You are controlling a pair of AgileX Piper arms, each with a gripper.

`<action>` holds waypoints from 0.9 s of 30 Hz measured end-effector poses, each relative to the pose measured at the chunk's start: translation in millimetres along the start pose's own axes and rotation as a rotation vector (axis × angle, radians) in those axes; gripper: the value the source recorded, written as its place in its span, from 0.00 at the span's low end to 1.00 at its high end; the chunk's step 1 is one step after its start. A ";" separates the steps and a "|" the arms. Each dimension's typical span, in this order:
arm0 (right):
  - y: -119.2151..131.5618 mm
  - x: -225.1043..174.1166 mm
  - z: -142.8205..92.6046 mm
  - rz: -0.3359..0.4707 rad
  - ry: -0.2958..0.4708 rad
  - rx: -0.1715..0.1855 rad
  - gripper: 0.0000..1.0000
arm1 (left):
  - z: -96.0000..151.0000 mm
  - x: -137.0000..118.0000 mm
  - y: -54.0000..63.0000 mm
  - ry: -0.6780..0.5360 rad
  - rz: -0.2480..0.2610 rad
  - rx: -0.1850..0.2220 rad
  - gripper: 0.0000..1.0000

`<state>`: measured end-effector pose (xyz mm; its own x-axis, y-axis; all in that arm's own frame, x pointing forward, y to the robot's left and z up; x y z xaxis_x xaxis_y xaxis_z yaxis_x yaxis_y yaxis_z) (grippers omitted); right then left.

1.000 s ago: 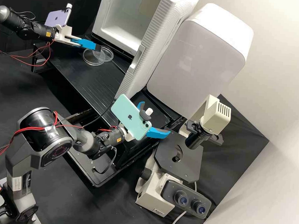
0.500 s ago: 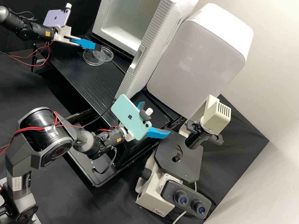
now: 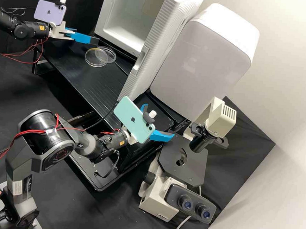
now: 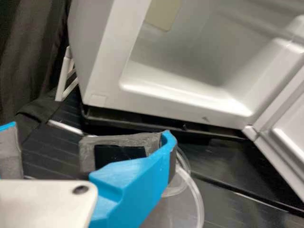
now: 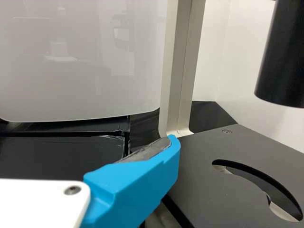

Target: Take the petri dish out of the incubator

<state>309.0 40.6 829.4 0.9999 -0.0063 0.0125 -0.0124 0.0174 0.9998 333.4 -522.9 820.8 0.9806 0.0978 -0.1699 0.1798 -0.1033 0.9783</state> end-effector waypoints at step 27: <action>0.0 0.0 0.0 0.000 0.000 0.000 1.00 | 18.0 -77.6 -67.6 -0.158 0.147 0.268 1.00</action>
<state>309.0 40.6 829.4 0.9999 -0.0063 0.0125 -0.0124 0.0174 0.9998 246.6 -541.3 765.7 0.9937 -0.0900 -0.0663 0.0292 -0.3636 0.9311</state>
